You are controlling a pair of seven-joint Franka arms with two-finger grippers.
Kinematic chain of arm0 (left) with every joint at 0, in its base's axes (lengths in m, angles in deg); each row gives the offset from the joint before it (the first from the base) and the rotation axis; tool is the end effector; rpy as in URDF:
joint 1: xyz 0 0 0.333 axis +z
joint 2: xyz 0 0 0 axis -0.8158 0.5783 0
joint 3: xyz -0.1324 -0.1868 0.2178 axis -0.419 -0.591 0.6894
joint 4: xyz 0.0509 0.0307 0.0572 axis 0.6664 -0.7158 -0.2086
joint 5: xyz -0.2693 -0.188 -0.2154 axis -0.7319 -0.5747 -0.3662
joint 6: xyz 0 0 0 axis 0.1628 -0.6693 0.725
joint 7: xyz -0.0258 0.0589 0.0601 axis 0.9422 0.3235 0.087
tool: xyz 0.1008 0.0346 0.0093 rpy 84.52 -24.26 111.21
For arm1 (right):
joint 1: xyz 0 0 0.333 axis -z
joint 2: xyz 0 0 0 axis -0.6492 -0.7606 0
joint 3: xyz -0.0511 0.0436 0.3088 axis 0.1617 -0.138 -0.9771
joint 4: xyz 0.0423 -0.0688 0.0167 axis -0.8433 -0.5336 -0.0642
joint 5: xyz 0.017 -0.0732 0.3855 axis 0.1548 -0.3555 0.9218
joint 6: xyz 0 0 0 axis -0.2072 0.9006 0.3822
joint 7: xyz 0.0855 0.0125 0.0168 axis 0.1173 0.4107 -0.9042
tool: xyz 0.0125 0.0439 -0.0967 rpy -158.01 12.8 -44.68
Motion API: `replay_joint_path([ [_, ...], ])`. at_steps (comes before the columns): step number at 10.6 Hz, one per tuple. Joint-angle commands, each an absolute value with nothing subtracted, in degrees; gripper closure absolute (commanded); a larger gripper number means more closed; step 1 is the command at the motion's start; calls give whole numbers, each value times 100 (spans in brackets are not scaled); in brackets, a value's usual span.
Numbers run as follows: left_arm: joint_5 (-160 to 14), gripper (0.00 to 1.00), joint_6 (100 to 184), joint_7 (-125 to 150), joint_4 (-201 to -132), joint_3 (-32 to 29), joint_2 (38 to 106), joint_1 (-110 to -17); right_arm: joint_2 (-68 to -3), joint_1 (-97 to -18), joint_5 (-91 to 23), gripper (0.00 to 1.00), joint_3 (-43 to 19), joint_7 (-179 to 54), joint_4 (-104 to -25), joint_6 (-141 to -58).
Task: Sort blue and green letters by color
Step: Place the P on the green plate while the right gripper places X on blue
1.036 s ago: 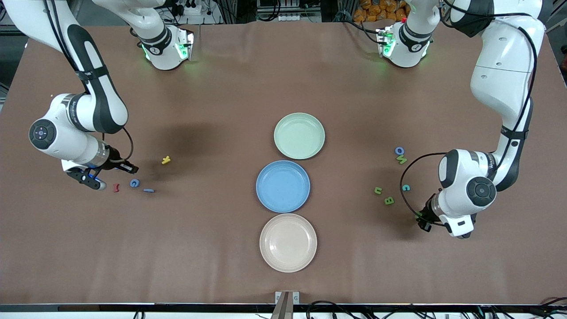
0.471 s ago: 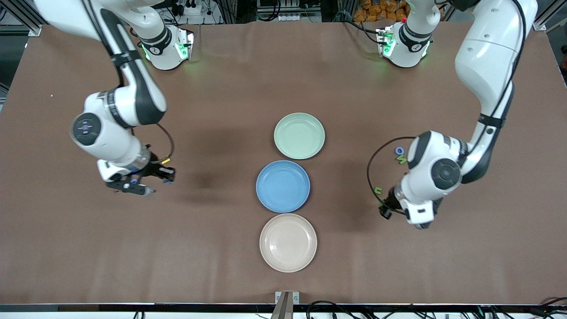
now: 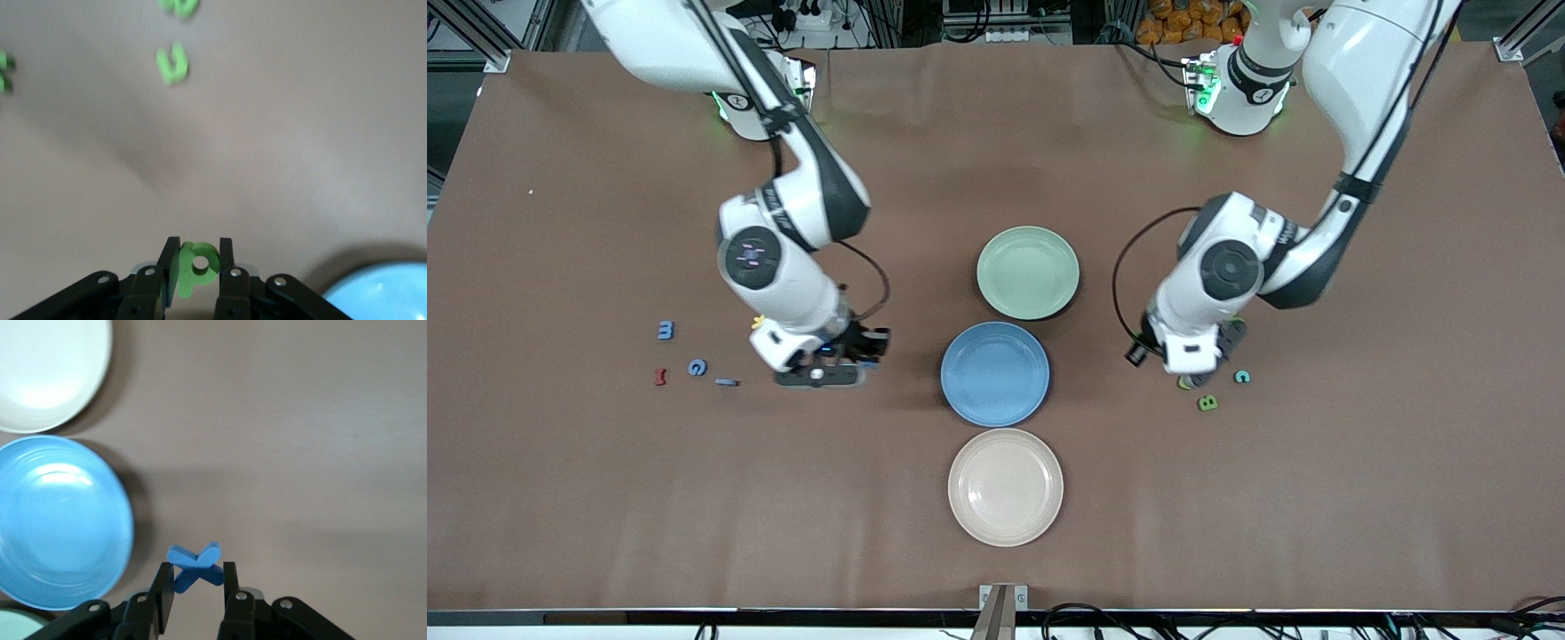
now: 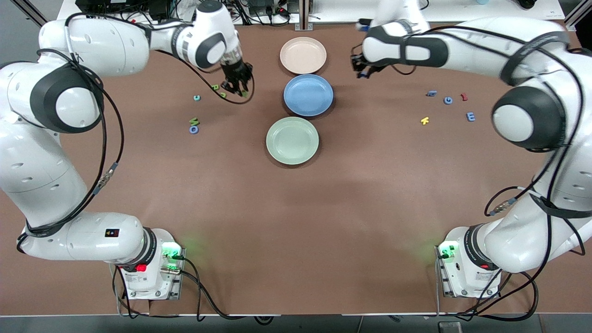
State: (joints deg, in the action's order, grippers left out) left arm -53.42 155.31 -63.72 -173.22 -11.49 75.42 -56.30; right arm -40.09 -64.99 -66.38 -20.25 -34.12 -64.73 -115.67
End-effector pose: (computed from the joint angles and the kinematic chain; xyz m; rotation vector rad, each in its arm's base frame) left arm 0.5638 -0.2952 0.2734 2.8277 1.2770 -0.1330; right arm 0.6004 0.3066 0.3114 -3.0321 -0.0116 -0.0644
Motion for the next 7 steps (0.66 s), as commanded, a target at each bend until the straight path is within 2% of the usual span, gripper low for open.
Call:
replay_joint_path([
  [1,-5227,100,15590,-7261,-17693,-1359,7410,-6088,-4829,-7051,-6667,100,-1986,-3342,-5454,-11505],
  [3,-5227,100,15590,-7946,-17676,-1359,7515,-6685,-5242,-7377,-6702,100,-1986,-3307,-5049,-11549],
  [4,-5209,100,15590,-8298,-17641,-1324,7577,-7080,-5314,-7492,-6702,100,-1995,-3289,-5013,-11558],
  [6,-5200,100,15590,-8398,-17614,-1332,7604,-7303,-5367,-7642,-6684,100,-2047,-3245,-5004,-11654],
  [7,-5200,100,15590,-8406,-17614,-1332,7613,-7425,-5428,-7651,-6684,91,-2152,-3028,-4977,-11785],
])
